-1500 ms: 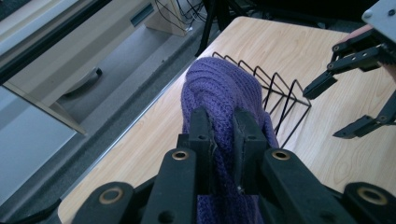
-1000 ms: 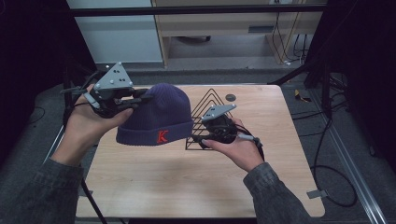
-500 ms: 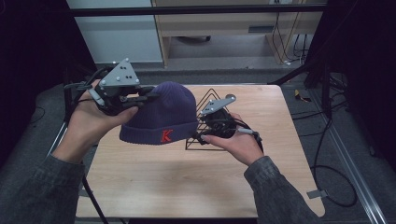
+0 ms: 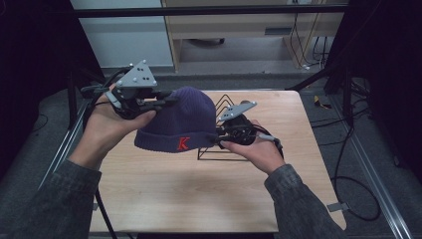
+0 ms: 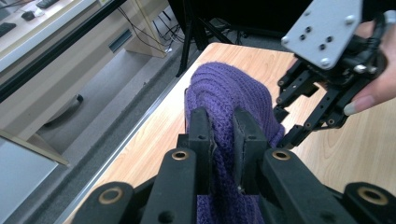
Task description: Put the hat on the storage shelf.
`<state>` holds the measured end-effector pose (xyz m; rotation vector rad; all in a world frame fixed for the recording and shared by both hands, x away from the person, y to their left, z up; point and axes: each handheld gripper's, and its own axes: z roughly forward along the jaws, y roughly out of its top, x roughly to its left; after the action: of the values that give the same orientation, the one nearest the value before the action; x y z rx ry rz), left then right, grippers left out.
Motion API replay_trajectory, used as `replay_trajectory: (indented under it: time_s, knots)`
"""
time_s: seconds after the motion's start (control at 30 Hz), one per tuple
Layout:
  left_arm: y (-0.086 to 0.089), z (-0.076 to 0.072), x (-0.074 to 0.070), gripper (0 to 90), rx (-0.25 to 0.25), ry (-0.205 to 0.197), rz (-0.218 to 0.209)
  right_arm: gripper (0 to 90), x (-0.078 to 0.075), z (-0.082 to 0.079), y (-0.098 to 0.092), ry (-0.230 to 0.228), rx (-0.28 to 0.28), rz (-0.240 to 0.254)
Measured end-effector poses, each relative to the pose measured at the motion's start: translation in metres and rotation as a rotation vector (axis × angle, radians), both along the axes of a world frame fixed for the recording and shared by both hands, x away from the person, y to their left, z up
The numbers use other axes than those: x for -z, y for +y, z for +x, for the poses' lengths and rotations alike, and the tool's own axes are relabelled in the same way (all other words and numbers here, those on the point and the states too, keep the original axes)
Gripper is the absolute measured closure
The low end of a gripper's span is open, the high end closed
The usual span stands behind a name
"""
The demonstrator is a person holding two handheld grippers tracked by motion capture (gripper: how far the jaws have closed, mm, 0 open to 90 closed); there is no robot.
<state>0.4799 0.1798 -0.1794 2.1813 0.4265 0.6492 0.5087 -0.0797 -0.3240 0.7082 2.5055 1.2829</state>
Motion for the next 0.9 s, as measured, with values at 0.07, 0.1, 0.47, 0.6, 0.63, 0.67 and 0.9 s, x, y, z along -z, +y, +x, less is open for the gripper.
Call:
replay_trajectory:
  time_s: [0.07,0.1,0.47,0.6,0.63,0.67,0.9]
  knots:
    - [-0.001,0.002,0.001,79.5,-0.006,0.001,-0.010,70.0,0.000,0.000,-0.001,-0.004,0.000,0.005]
    - [-0.002,0.003,0.000,79.5,-0.009,0.001,-0.011,72.4,-0.002,0.000,-0.003,-0.006,0.007,0.002]
    - [-0.017,0.028,-0.012,79.2,-0.033,-0.026,-0.069,74.6,-0.025,0.006,-0.026,-0.056,0.073,-0.001]
    - [-0.025,0.044,-0.014,79.2,-0.027,-0.027,-0.087,74.7,-0.033,0.013,-0.035,-0.074,0.105,-0.012]
    - [-0.027,0.049,-0.014,79.2,-0.025,-0.027,-0.098,74.7,-0.036,0.017,-0.040,-0.077,0.121,-0.014]
    - [-0.029,0.053,-0.014,79.2,-0.022,-0.028,-0.099,74.7,-0.037,0.018,-0.042,-0.079,0.128,-0.011]
    - [-0.044,0.073,-0.013,79.1,0.002,-0.033,-0.106,74.8,-0.044,0.026,-0.056,-0.097,0.180,-0.045]
